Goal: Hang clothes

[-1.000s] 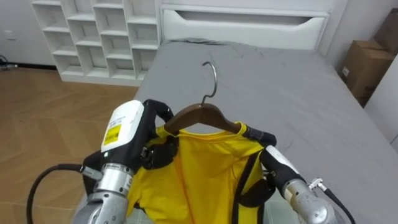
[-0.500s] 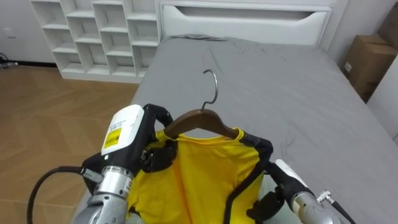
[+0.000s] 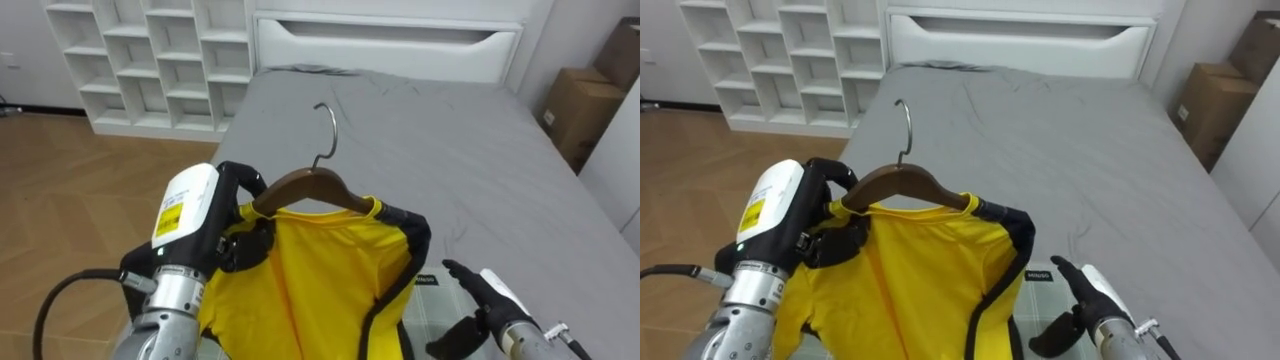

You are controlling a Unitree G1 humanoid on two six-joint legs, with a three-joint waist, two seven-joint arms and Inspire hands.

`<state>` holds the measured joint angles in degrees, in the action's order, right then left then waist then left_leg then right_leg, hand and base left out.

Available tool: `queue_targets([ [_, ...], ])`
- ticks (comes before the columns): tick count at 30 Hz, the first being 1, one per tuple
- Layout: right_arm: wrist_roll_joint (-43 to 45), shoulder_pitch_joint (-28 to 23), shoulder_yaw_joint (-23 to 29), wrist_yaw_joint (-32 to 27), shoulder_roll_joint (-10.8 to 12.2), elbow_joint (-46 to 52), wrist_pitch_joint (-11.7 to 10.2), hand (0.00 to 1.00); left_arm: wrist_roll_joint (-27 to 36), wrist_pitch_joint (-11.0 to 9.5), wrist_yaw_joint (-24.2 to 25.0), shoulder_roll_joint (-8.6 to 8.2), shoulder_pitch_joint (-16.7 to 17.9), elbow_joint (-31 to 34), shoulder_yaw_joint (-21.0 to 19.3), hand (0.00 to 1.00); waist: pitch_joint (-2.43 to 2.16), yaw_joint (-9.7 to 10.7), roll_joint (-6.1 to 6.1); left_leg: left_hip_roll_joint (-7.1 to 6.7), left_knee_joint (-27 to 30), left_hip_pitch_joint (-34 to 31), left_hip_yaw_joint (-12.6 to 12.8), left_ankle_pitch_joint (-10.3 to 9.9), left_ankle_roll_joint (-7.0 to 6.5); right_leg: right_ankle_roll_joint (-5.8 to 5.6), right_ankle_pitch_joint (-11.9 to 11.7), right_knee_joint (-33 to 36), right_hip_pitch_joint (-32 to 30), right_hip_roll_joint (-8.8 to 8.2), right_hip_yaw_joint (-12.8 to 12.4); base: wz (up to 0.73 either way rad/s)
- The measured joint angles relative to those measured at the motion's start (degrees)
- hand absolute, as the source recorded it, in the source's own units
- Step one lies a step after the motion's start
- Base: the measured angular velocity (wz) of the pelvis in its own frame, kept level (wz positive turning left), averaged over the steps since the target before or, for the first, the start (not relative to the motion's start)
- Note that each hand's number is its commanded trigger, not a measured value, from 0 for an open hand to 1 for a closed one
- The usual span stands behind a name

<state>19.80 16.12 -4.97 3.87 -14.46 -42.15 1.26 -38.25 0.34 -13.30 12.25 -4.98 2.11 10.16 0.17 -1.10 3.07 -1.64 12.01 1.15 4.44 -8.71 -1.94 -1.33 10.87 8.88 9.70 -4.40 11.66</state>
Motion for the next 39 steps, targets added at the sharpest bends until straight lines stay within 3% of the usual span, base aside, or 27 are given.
queue_targets([
  [17, 0.01, 0.01, 0.02, -0.08, -0.02, 0.44, 0.0, 0.0, 0.39, 0.0, -0.24, 0.0, 0.0, -1.39, -1.07, 1.0, -0.01, -0.05, 0.01, 0.11, 0.68, -0.67, 0.12, -0.01, -0.01, 0.0, 0.0, 0.79, -0.66, 0.01, -0.12, 0.0],
  [29, 0.49, 0.02, -0.65, -0.62, 0.01, 19.6, -0.47, 0.0, 2.48, -0.16, -0.27, 0.33, -0.01, -0.96, -0.95, 1.0, 0.05, 0.13, 0.03, 0.19, 0.17, 0.55, 0.13, -0.01, -0.01, -0.01, 0.01, 0.68, 0.2, 0.08, -0.48, -0.01],
  [39, -0.13, -0.2, -0.65, -0.58, 0.01, 25.81, -0.15, 0.0, 2.58, -0.15, -0.27, 0.31, -0.01, -0.95, -1.02, 1.0, 0.05, -0.21, 0.04, 0.17, 0.16, 0.58, 0.13, -0.01, -0.01, -0.01, 0.0, 0.7, 0.19, 0.09, -0.69, 0.0],
])
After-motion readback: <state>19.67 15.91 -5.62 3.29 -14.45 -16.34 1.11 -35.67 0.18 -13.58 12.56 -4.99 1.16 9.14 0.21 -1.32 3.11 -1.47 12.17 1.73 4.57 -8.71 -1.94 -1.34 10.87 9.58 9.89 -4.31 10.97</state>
